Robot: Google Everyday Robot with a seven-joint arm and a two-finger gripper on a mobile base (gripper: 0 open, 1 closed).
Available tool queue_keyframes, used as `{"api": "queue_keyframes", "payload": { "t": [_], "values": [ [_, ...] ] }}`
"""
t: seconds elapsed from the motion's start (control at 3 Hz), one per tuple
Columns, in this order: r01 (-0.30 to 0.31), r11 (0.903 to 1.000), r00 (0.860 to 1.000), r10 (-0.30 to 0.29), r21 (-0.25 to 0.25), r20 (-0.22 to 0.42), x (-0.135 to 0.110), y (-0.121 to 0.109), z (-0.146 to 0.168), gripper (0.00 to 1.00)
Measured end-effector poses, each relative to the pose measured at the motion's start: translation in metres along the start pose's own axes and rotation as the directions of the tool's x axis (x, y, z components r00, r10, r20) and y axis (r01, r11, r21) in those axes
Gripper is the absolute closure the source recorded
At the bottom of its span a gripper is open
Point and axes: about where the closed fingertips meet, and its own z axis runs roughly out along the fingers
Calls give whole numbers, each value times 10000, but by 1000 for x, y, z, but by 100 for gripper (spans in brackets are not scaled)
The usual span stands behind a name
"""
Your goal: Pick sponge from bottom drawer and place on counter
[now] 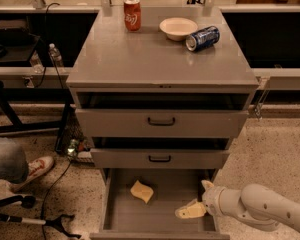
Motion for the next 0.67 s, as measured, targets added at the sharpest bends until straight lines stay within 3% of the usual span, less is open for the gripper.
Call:
{"api": "queue_keyframes", "payload": {
  "t": [0.33, 0.67],
  "values": [
    [0, 10000, 10000, 0, -1, 0, 0, 0, 0, 0],
    [2, 10000, 10000, -2, -35, 26, 16, -1, 22, 0]
  ]
}}
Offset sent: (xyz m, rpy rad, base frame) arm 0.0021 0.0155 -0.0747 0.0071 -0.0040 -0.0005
